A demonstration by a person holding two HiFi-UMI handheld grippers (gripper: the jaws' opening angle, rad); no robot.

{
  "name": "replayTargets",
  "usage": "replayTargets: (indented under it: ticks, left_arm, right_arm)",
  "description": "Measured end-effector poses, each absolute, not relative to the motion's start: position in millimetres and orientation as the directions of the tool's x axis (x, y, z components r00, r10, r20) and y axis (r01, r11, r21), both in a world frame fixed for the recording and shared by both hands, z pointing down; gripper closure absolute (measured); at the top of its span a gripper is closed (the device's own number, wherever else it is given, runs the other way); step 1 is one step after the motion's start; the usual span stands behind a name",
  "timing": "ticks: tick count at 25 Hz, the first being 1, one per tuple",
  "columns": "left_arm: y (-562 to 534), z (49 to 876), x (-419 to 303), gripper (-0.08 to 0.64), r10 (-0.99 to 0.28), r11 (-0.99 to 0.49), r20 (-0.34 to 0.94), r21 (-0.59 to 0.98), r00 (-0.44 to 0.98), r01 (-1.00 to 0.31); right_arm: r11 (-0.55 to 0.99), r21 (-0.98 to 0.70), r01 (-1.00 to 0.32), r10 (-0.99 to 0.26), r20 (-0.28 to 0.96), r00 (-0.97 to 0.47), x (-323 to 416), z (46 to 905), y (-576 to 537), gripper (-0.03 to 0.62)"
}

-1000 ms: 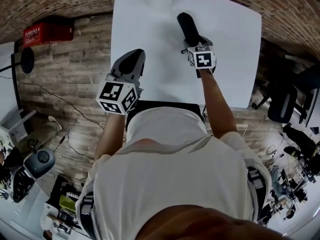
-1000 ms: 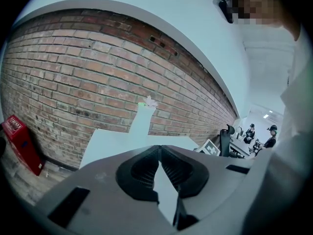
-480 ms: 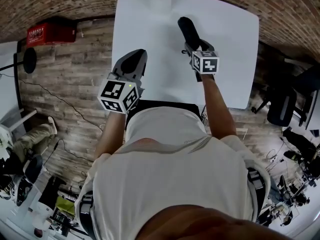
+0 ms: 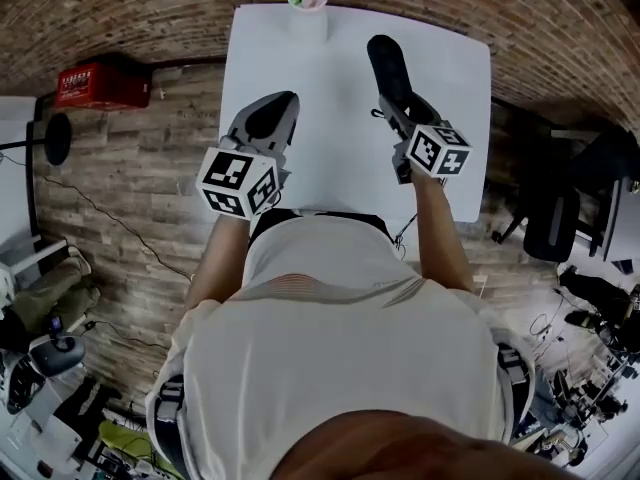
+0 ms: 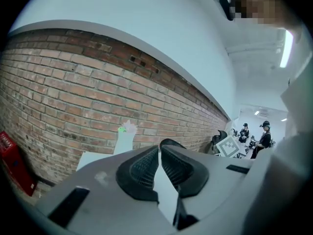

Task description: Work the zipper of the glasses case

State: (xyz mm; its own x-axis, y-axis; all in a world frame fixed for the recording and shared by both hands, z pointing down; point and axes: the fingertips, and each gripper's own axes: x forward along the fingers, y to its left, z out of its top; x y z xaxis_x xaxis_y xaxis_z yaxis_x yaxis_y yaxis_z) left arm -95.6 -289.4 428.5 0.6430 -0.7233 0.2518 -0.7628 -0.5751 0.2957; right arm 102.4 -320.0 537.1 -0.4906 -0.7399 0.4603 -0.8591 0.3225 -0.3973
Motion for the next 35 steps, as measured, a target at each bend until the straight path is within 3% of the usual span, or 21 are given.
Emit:
replayTargets:
  ticks: [11,20,22,25,30,35]
  left_arm:
    - [-281,362,-89,0.531,-0.722,-0.638,0.107,0.279,0.684,-0.717]
    - [-263,333,-89,0.527,-0.633,-0.696,-0.103,0.510,0.767,-0.506]
    - [-258,328,-85,0.425,-0.593,-0.717,-0.131,0.535,0.794,-0.447]
    - [-250,321,-78,0.340,-0.521,-0.748,-0.179,0.565,0.834,-0.346]
    - [-236,314,-69,0.295,-0.408,-0.777,-0.251,0.601,0.878,-0.189]
    - [-220,314,-55,0.270,-0.287,-0.815,-0.232,0.569,0.930,-0.110]
  right_arm:
    - [0.491,-0.449,-0.746,-0.779,0.157,-0.607,92,404,-295,0.285]
    - [0.688,-0.508,-0.518,-0.601,0.003,-0.799,53,372,-262,0.285]
    - [0.709,-0.539,-0.454,-0.555,-0.029,-0.831,43,367,-256,0.285]
    - [0.740,-0.584,-0.335,-0.470,-0.093,-0.878,29,358,-245,0.285]
    - [0.790,-0.593,-0.154,-0.304,-0.161,-0.939,2,347,-216,0.285]
    - [0.816,-0.573,-0.075,-0.191,-0.145,-0.971,-16,347,-193,0.285]
